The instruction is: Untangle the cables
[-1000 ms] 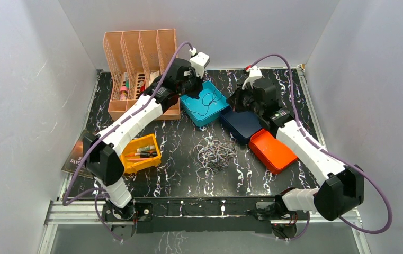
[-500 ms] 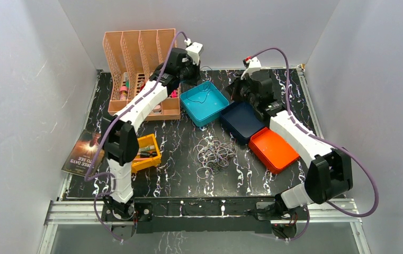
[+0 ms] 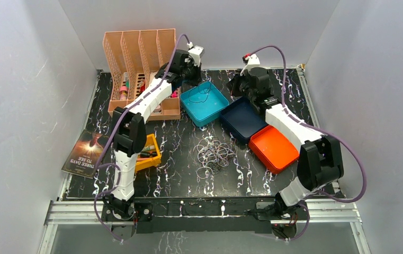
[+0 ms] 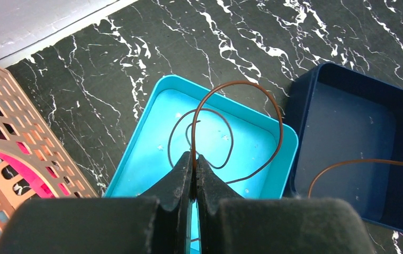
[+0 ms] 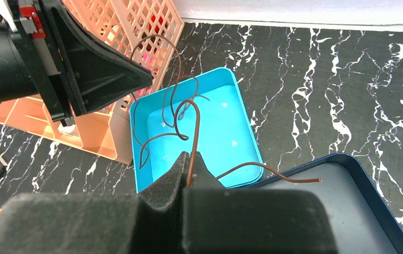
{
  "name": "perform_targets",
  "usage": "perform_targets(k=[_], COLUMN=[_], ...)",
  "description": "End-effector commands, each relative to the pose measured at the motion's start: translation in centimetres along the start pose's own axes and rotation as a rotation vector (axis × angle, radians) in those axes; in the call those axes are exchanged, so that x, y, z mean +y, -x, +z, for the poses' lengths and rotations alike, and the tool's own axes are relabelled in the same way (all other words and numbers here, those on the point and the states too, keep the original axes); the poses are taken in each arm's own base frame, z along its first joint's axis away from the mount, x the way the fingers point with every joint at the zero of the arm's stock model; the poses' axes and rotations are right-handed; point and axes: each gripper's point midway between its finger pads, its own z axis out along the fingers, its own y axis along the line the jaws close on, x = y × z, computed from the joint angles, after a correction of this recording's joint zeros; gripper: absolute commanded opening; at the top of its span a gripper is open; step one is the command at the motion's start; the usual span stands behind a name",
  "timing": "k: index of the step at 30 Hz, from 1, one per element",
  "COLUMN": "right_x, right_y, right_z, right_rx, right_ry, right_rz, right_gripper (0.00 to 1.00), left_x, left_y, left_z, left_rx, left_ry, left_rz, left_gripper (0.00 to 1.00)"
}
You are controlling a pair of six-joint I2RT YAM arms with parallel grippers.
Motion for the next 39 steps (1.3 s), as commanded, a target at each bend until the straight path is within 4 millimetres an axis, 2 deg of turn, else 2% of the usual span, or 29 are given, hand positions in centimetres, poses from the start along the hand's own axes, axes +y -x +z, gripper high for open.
perform_targets(k=[1,9,15,19,22,24,27,29,30,36,37,39], right_x=[2.0,2.7,1.3,0.9,0.8,0.7,0.8,1.0,0.7,1.5,1.7,2.0], right_y=[3.8,2.5,2.1,1.3,0.7,0.3,-0.3,-0.4,-1.7,-4.0,-4.4,-5.2], right_z=[0.9,2.8,3.2,3.6,3.8,4.1,4.4,4.5,5.2,7.1,7.6,8.5], right_rx=[-0.103,-0.053,-0.048,-0.019,-0.004,0.008,0.029,0.041,0.072,0.159,0.174,0.203], right_ry=[0.103,0.169,0.101,0.089,0.092,0.092,0.102,0.116,0.119,0.197,0.215,0.242], right_rz=[-0.040,-0.067,-0.074,-0.083,-0.079,-0.078,-0.075,-0.075,-0.070,-0.063,-0.060,-0.054], right_gripper=[0.00,0.00,0.00,0.00,0.00,0.00,0.00,0.00,0.00,0.00,0.00,0.00], left_x=[0.4,1.9,0.9,1.3,1.3,1.2,1.2,1.3,1.4,2.7,2.9,3.0], left_y=[1.8,-0.1,-1.9,-3.9,-4.7,-4.4,-3.2,-2.4,-2.0,-0.3,-1.1,-1.3], left_z=[0.0,1.3,3.0,3.8,3.8,3.3,2.4,1.6,1.1,-3.3,-4.0,-5.7], left_rx=[-0.039,-0.010,0.029,0.075,0.094,0.090,0.070,0.059,0.051,0.006,0.015,-0.005], left_ry=[-0.017,0.005,-0.071,-0.060,-0.058,-0.063,-0.051,-0.033,-0.018,0.110,0.130,0.156], left_rz=[0.002,-0.012,-0.057,-0.065,-0.065,-0.064,-0.053,-0.043,-0.039,-0.013,-0.012,-0.002], left_gripper=[0.00,0.00,0.00,0.00,0.13,0.28,0.43,0.49,0.51,0.57,0.57,0.60])
